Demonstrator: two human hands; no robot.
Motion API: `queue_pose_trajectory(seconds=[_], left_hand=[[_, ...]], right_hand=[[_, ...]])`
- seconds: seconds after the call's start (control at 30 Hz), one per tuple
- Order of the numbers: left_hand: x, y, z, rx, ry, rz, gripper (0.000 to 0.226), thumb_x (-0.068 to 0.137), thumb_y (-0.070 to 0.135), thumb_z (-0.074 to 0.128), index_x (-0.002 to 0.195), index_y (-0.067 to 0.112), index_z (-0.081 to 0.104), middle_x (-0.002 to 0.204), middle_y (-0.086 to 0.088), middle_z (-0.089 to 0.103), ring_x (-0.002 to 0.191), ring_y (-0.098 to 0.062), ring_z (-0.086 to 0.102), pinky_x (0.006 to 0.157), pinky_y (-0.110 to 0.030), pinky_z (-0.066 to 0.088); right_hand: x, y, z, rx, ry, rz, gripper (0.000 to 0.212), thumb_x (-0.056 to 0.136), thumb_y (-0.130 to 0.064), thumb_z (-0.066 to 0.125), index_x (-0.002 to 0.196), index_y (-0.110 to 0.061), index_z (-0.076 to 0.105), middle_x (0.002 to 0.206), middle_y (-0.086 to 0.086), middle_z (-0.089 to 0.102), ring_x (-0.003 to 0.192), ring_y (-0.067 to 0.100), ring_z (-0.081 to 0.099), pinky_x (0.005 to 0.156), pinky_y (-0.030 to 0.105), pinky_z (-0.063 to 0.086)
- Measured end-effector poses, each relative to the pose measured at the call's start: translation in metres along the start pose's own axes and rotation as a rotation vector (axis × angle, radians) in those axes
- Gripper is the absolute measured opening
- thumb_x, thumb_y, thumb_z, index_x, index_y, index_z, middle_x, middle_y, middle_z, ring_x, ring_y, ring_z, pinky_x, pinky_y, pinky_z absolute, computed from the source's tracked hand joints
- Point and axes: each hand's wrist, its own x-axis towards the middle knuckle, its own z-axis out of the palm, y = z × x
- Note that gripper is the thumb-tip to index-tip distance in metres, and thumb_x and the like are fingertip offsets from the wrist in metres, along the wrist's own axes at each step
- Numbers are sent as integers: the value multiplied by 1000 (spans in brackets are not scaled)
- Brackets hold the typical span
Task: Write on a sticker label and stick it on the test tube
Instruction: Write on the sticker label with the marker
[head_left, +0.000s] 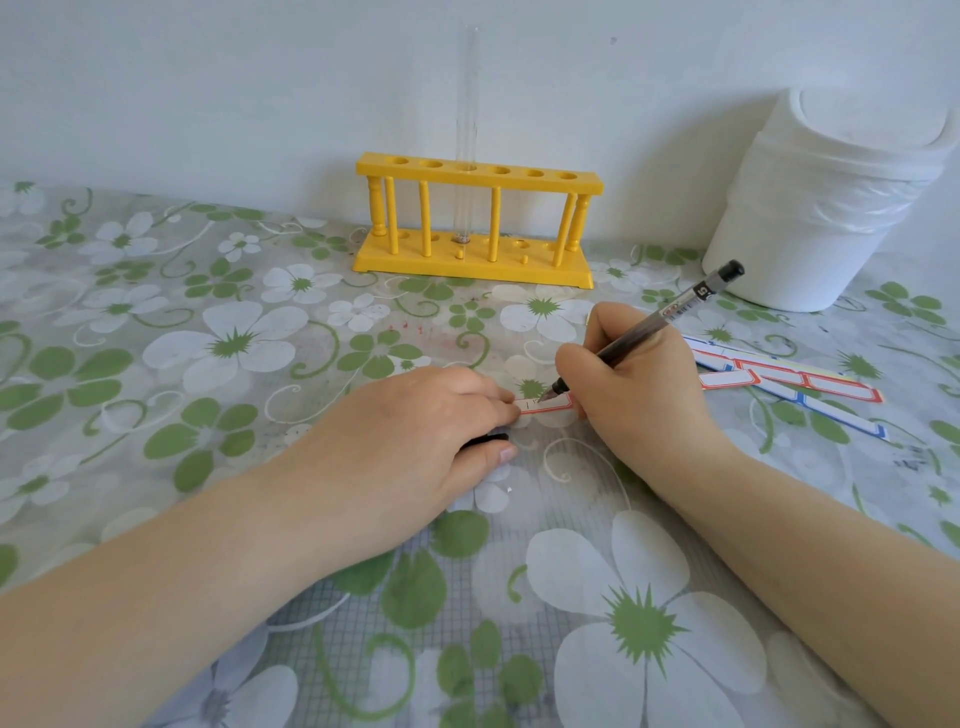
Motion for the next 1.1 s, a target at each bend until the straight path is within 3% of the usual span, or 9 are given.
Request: queue_pose_trajectory(seconds=[0.77, 1.1], left_hand=[[0, 2, -3, -3, -43, -19, 52, 85, 53, 27, 123, 33, 57, 129, 18, 55, 117, -4, 50, 88, -19, 38], [0, 2, -2, -15, -30, -15, 61, 80, 54, 20, 122, 32, 58, 127, 18, 55, 115, -4, 51, 88, -22, 43]], right_hand=[[-1, 0, 0, -21, -11, -36, 21, 71, -4, 53, 56, -7, 38, 54, 16, 37, 49, 13, 32, 43, 24, 24], [0, 0, -1, -10, 6, -51, 32, 71, -1, 51, 53, -14, 29, 48, -2, 23, 48, 10, 26, 39, 18, 21]])
